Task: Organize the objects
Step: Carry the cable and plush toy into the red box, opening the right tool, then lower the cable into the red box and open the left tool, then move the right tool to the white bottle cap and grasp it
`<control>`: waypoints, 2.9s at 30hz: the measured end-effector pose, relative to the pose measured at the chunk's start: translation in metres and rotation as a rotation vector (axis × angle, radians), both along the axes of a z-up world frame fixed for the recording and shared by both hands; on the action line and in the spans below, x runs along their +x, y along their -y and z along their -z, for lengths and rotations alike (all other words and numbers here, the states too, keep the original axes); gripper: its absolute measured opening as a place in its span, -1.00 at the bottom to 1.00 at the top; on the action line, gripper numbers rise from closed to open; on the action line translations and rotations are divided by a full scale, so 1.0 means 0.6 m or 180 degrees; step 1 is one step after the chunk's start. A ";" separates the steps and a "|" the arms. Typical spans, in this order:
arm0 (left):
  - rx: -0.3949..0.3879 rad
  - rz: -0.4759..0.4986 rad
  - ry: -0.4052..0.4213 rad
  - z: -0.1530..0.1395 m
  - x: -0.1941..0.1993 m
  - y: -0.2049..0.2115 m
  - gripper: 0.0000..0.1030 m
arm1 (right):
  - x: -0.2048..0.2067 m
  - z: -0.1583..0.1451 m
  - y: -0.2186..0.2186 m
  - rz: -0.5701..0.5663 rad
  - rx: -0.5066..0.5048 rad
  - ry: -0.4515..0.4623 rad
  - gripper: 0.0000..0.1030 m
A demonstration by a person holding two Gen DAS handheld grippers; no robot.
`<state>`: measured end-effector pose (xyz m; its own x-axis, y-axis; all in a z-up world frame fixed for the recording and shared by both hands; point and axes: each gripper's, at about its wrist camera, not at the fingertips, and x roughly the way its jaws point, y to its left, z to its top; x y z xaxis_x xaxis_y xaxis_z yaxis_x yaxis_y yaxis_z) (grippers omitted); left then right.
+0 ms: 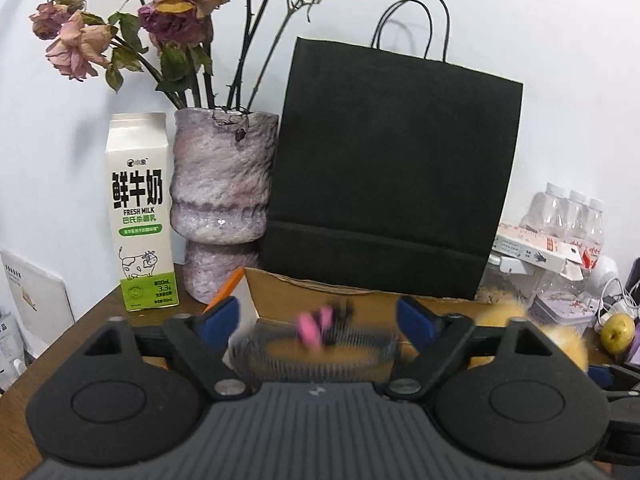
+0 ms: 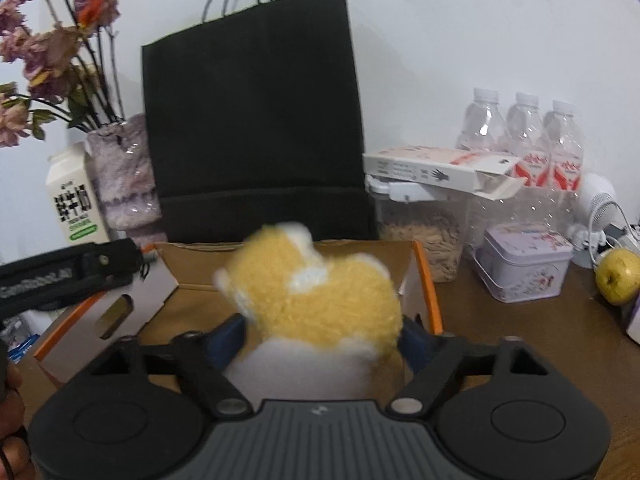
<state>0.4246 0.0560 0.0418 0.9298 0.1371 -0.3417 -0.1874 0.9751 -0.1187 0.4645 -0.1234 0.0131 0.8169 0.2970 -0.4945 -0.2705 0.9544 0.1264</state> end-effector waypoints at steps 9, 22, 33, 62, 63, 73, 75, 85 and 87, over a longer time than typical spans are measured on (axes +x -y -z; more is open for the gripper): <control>0.0003 -0.0072 -0.0066 0.000 0.001 -0.002 1.00 | -0.005 -0.005 0.001 0.0011 -0.0041 0.0029 0.98; -0.0037 -0.0066 0.0010 -0.030 -0.030 -0.001 1.00 | -0.033 -0.032 0.004 -0.0057 -0.0033 0.0160 0.99; -0.0065 0.0080 0.0109 -0.062 -0.101 0.006 1.00 | -0.099 -0.070 0.026 -0.0243 0.0061 0.0320 1.00; -0.0028 0.0302 0.0175 -0.066 -0.324 0.021 1.00 | -0.335 -0.081 0.111 -0.0296 -0.0100 0.0612 1.00; -0.0028 0.0307 0.0173 -0.063 -0.329 0.024 1.00 | -0.344 -0.076 0.115 -0.0293 -0.0094 0.0614 1.00; 0.0069 0.0436 0.0078 -0.023 -0.393 0.048 1.00 | -0.429 -0.029 0.143 -0.0215 -0.0164 0.0601 1.00; 0.0053 0.0456 0.0046 -0.012 -0.405 0.048 1.00 | -0.443 -0.018 0.149 -0.0193 -0.0186 0.0574 1.00; 0.0106 0.0553 -0.0228 0.051 -0.449 0.050 1.00 | -0.496 0.027 0.182 -0.0089 -0.0281 0.0423 1.00; 0.0078 0.0579 -0.0262 0.063 -0.457 0.048 1.00 | -0.504 0.037 0.191 -0.0059 -0.0301 0.0365 1.00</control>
<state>0.1506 0.0275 0.0041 0.9090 -0.0213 -0.4163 -0.0160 0.9962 -0.0860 0.1618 -0.2381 -0.0089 0.8644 0.2691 -0.4248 -0.2957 0.9553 0.0035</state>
